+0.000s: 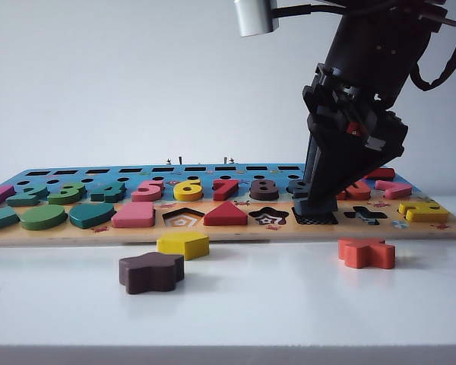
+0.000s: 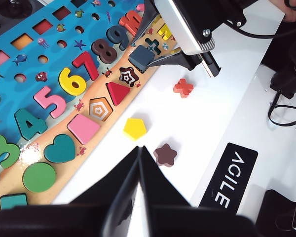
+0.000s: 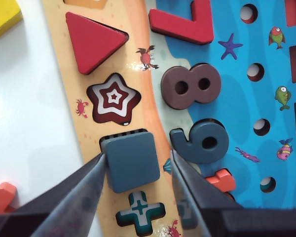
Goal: Insert the cube into the slot.
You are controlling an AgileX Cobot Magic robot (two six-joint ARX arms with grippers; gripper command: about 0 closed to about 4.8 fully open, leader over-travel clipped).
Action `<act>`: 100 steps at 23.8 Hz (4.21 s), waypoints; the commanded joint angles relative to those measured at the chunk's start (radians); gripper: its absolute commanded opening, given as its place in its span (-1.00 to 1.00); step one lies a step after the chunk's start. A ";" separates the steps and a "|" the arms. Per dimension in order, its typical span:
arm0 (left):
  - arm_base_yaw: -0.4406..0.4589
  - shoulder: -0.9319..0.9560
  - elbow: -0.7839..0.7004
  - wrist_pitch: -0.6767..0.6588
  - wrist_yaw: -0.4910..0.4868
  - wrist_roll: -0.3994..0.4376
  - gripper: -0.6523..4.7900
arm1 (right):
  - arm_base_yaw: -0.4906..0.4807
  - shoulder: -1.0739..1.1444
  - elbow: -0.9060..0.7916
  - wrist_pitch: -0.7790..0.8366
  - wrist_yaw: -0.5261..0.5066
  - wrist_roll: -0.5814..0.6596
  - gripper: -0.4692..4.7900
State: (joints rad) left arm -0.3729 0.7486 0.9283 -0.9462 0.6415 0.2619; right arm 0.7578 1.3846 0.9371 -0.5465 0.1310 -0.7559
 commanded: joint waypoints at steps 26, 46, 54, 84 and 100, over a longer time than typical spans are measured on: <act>0.001 -0.001 0.004 0.012 0.001 0.003 -0.70 | 0.001 0.018 0.003 -0.009 -0.053 0.050 0.10; 0.001 -0.001 0.004 0.013 0.001 0.003 -0.70 | -0.022 -0.241 0.045 -0.008 -0.047 0.739 0.10; 0.001 -0.001 0.004 0.013 0.001 0.003 -0.70 | -0.142 -0.332 -0.007 0.023 -0.087 0.951 0.10; 0.002 -0.056 -0.011 0.013 -0.022 0.010 -0.70 | -0.664 -1.021 -0.585 0.264 -0.431 0.999 -0.04; 0.157 -0.337 -0.397 0.395 -0.076 0.089 -0.70 | -0.707 -1.297 -0.811 0.420 -0.298 0.934 -0.85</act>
